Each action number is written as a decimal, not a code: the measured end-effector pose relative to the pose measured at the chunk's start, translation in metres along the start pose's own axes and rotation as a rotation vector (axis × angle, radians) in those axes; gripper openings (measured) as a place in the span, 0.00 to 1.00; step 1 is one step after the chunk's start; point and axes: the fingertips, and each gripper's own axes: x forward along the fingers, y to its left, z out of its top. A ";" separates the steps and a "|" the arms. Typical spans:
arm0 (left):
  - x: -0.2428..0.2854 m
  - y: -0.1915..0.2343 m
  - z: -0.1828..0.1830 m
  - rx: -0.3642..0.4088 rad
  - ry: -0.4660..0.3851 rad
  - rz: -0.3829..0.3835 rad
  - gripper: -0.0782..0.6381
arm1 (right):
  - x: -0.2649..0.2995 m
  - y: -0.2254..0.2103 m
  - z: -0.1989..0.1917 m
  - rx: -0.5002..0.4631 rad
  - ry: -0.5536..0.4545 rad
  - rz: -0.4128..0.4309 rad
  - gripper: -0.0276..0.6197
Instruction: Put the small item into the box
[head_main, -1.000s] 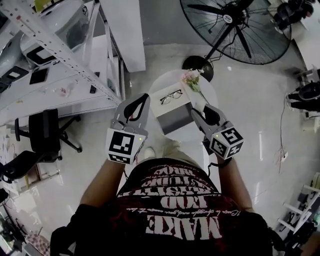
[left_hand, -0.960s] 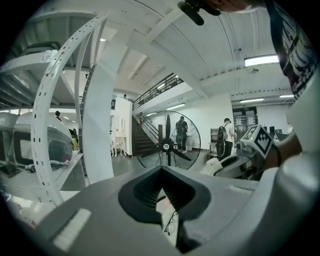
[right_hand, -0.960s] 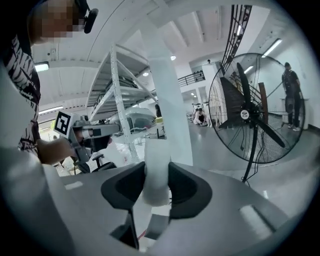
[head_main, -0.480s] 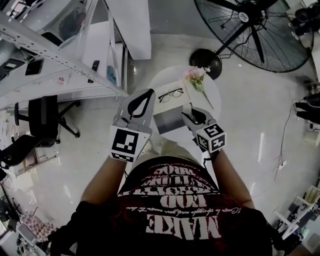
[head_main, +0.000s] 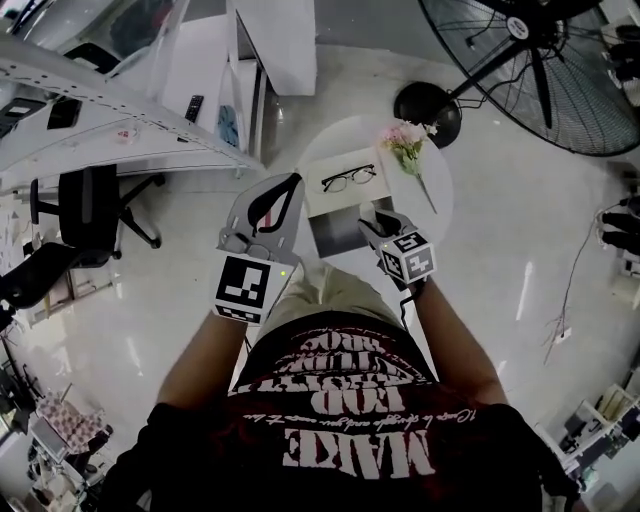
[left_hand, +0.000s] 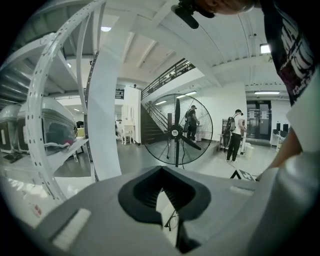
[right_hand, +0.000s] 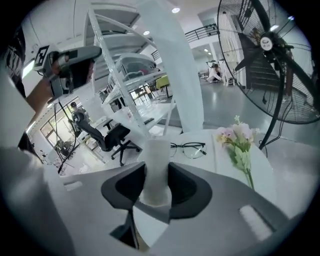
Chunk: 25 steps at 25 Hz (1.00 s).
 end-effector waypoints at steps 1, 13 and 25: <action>-0.001 0.001 -0.002 0.001 0.005 0.003 0.11 | 0.006 -0.002 -0.006 -0.004 0.017 0.003 0.29; -0.026 0.017 -0.020 0.008 0.068 0.060 0.11 | 0.062 -0.011 -0.060 -0.075 0.180 0.000 0.30; -0.050 0.010 -0.007 0.016 0.032 0.021 0.11 | 0.052 -0.001 -0.070 -0.053 0.199 -0.055 0.46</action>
